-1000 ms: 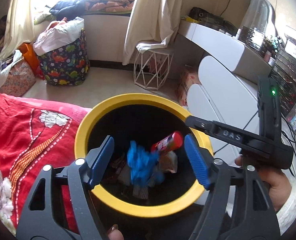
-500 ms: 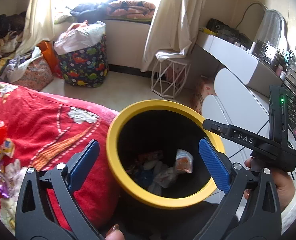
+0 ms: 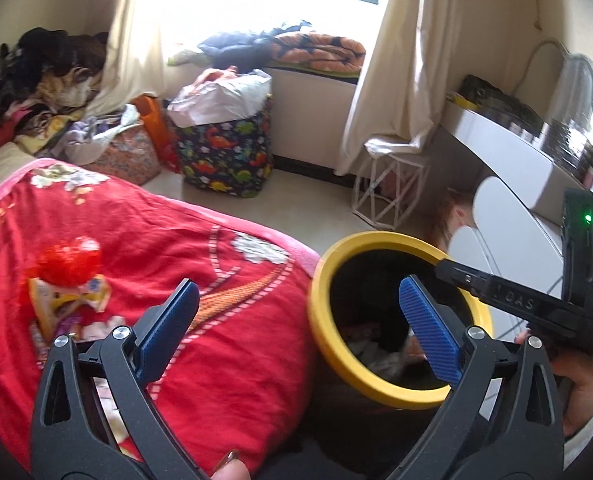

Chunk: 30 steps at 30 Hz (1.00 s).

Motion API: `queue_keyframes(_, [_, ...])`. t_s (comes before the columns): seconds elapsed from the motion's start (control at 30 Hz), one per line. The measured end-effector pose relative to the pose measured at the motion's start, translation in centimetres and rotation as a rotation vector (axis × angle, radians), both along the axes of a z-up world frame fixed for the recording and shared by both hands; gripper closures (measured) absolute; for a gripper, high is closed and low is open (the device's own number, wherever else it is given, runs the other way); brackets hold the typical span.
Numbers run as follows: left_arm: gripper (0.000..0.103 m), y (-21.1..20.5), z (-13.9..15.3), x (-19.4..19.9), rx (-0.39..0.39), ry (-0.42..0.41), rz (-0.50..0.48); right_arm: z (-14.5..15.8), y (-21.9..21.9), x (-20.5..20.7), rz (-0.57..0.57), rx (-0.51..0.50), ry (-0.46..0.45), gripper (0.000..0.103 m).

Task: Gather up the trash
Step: 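Move both tools back over the remaining trash on the bed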

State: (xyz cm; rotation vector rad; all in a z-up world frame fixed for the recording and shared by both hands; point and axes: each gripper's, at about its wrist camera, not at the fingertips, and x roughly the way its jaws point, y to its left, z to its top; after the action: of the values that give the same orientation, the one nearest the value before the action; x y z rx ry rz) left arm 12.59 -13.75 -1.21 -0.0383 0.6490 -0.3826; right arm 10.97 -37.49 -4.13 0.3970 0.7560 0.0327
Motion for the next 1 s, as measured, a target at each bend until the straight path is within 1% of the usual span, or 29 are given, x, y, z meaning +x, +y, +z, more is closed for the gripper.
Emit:
queue_keyframes(0.5, [0.011, 9.2, 0.3, 0.1, -0.038, -0.009, 0.194, 2.1, 7.6, 2.0, 0.162, -0.019, -0.032, 0.038])
queue_keyframes(0.73, [0.011, 12.3, 0.2, -0.1, -0.041, -0.012, 0.26, 3.3, 11.2, 3.0, 0.239, -0.03, -0.057, 0.038])
queue_keyframes(1.0, [0.011, 15.7, -0.1, -0.4, -0.046, -0.005, 0.328, 3.8, 14.8, 4.1, 0.313, -0.037, -0.07, 0.038])
